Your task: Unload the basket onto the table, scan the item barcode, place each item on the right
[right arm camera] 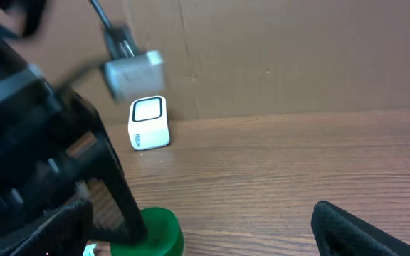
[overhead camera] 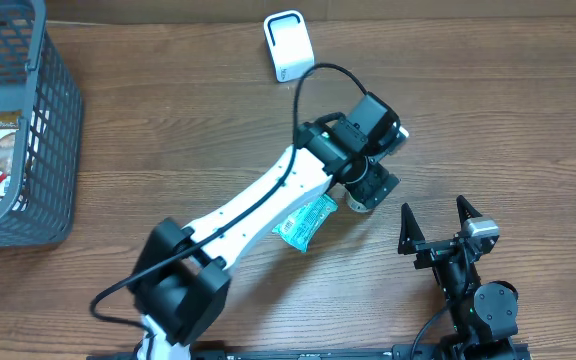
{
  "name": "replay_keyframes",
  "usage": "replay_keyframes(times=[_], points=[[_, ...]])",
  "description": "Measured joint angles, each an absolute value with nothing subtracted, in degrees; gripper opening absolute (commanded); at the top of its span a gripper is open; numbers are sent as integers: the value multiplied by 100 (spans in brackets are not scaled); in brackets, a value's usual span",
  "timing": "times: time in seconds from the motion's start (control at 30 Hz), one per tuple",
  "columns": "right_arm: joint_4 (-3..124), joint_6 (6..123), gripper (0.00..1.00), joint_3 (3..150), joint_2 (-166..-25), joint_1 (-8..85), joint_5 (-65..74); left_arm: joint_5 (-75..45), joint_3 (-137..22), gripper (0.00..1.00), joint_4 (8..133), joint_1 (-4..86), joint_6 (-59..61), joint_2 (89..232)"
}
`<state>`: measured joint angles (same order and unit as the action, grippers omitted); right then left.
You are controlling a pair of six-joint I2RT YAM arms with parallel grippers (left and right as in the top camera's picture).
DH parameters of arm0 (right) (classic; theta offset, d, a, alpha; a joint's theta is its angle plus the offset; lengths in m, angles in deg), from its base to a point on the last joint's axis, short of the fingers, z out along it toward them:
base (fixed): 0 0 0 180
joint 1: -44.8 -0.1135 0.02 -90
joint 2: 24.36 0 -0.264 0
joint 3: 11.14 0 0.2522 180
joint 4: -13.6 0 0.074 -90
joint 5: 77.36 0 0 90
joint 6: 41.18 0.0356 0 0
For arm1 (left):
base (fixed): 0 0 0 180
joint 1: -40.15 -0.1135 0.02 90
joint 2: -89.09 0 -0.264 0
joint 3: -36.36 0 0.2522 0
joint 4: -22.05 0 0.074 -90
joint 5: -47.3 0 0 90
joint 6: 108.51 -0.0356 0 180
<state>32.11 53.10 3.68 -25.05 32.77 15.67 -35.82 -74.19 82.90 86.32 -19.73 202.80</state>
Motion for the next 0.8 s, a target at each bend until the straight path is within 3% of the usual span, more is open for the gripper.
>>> replay_keyframes(times=[0.17,0.5,0.7,0.8], points=[[3211,5310,100,368,-2505,3277,1564,-3532,-7419,87,8259,8671,-2145,20720],[3211,5310,100,368,-2505,3277,1562,-3515,-7419,52,8246,8704,-2193,20901],[3213,5310,100,368,-2505,3277,1564,-3519,-7422,49,8227,8704,-1802,20901],[3211,5310,100,368,-2505,3277,1564,-3519,-7433,42,8251,8704,-1369,20901]])
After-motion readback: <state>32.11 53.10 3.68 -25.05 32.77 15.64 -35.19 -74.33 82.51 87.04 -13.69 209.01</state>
